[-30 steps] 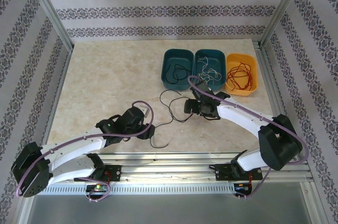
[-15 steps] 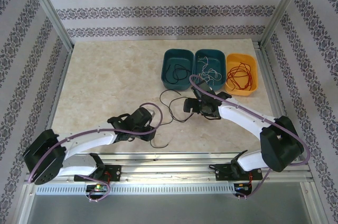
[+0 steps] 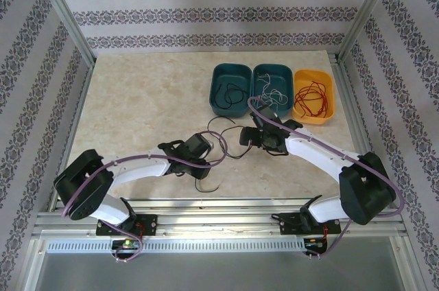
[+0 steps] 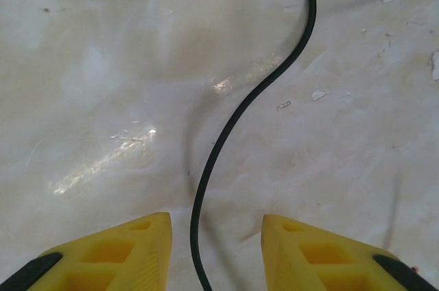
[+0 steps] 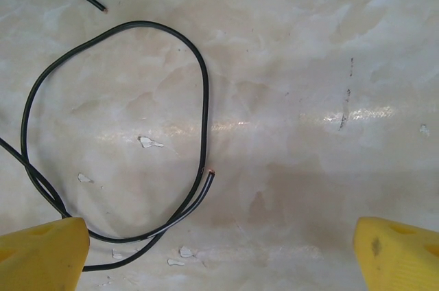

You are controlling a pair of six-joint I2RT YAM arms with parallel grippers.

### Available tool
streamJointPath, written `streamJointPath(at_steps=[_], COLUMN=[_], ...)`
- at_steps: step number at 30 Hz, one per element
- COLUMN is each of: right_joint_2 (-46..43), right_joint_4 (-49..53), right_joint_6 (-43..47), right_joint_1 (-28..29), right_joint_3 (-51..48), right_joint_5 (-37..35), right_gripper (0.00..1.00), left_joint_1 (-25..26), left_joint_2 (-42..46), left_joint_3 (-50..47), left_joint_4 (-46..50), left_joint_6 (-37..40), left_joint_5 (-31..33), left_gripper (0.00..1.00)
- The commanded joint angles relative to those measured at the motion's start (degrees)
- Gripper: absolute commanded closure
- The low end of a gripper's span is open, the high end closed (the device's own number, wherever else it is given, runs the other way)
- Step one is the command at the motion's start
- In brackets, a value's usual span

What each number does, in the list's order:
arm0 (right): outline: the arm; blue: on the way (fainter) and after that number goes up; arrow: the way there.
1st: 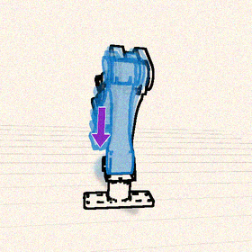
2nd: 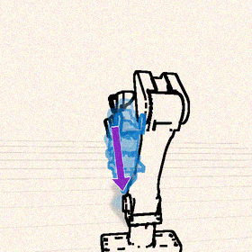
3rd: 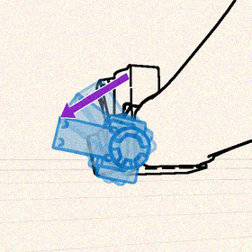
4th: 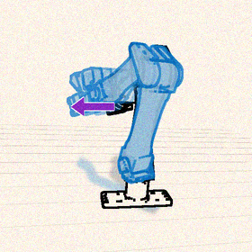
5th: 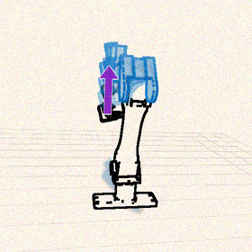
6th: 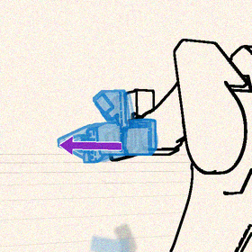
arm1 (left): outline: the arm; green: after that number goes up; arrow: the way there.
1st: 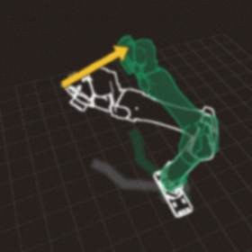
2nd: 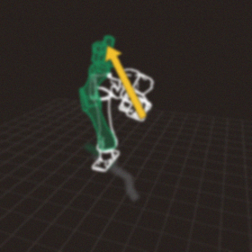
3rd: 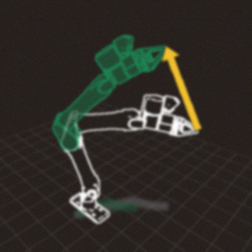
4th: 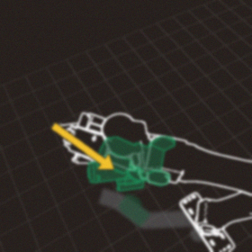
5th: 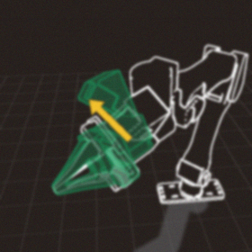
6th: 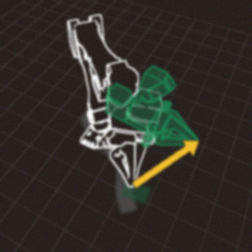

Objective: Untangle the cables

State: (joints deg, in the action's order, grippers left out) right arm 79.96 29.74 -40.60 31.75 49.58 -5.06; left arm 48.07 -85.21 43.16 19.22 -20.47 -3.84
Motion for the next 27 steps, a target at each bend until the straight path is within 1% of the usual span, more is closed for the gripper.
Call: streamJointPath(at_steps=[1,6,8,10,14,16,23,27], right_joint_2=[-1.2,-1.1,-1.0,-0.8,-0.7,-0.8,-0.5,-0.2], right_joint_4=[-0.1,-0.3,-0.6,-0.6,-0.5,-0.5,-1.6,-1.8], right_joint_6=[-0.4,-0.5,-0.5,-0.5,-0.6,-0.5,-0.7,-0.8], right_joint_1=[-0.5,-0.8,-0.8,-0.8,-0.9,-1.0,-0.9,-0.7], right_joint_3=[-0.3,-0.6,-0.7,-0.6,-0.7,-0.8,-1.2,-1.3], right_joint_5=[-0.8,-0.7,-0.5,-0.5,-0.7,-0.7,-0.2,0.0], right_gripper=[0.02,0.02,0.02,0.02,0.02,0.02,0.02,0.02], left_joint_1=[1.1,1.1,1.0,1.1,1.1,1.1,1.1,1.1], left_joint_2=[-2.3,-5.3,-6.1,-6.5,-5.7,-4.3,3.7,8.5], left_joint_3=[2.3,3.8,4.2,4.4,4.2,4.0,3.7,4.3], left_joint_4=[3.4,5.9,6.6,7.1,8.0,8.4,11.5,14.2], left_joint_6=[2.5,2.9,2.9,2.8,2.5,2.5,1.5,0.5], left_joint_5=[-0.8,1.0,1.9,2.7,3.9,4.5,8.8,13.1], left_gripper=[0.62,0.62,0.65,0.73,0.94,0.99,1.00,1.00])
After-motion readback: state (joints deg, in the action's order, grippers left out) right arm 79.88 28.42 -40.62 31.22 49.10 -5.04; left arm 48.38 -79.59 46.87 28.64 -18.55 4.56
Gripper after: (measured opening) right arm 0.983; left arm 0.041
